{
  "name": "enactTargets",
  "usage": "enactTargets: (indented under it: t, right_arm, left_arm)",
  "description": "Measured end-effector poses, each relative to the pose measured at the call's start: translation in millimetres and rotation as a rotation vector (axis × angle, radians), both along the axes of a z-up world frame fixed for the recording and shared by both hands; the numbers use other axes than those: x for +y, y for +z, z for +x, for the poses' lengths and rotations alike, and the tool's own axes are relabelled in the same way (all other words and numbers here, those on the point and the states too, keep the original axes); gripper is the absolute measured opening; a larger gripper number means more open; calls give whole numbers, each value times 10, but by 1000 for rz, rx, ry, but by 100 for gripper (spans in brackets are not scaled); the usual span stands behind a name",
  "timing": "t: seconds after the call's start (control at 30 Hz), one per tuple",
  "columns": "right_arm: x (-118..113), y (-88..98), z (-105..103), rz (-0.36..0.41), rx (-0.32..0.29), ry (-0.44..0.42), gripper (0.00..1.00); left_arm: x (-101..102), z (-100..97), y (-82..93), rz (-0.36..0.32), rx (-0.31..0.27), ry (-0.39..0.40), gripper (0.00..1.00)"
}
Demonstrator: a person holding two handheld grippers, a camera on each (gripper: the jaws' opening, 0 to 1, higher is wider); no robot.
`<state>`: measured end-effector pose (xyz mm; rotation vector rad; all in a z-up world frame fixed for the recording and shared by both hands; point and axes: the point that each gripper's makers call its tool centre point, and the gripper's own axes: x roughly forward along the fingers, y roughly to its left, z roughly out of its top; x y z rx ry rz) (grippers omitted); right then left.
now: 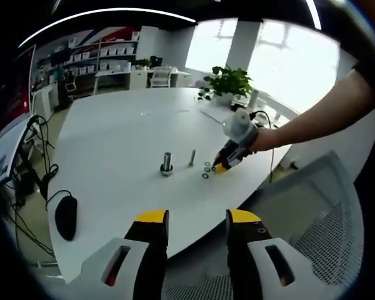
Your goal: Place the washer onto the threaded stud by aligning its center hole with the stud, sliding it down to the base, and recovering from edge contact or off-axis alignment until the washer reaches the visible bottom stop.
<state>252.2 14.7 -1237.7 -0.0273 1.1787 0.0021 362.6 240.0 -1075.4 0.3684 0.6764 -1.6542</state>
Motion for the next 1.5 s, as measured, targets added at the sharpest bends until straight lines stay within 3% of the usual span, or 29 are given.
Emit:
enactTargets:
  t: [0.1, 0.3, 0.53, 0.77, 0.93, 1.07, 1.33, 1.5]
  right_arm:
    - [-15, -12, 13, 6, 32, 45, 18]
    - [-2, -31, -3, -12, 216, 256, 16]
    - [-8, -73, -17, -33, 280, 306, 15]
    - [-21, -42, -26, -17, 259, 227, 14]
    - [9, -29, -17, -74, 301, 183, 15]
    - [22, -28, -33, -75, 299, 156, 14]
    - [7, -40, -54, -24, 172, 29, 14]
    - [7, -17, -77, -7, 136, -20, 13]
  left_arm:
    - [-5, 0, 20, -8, 3, 5, 35]
    - [-2, -4, 13, -7, 6, 1, 35]
    - [-8, -1, 24, -11, 8, 6, 34]
    - [-8, 5, 11, -10, 5, 4, 34]
    - [-8, 13, 11, -13, 5, 6, 33]
    - [-18, 6, 46, -23, 8, 10, 33]
    - [-12, 6, 36, -18, -1, 7, 33]
    - [-12, 5, 34, -19, -2, 8, 33]
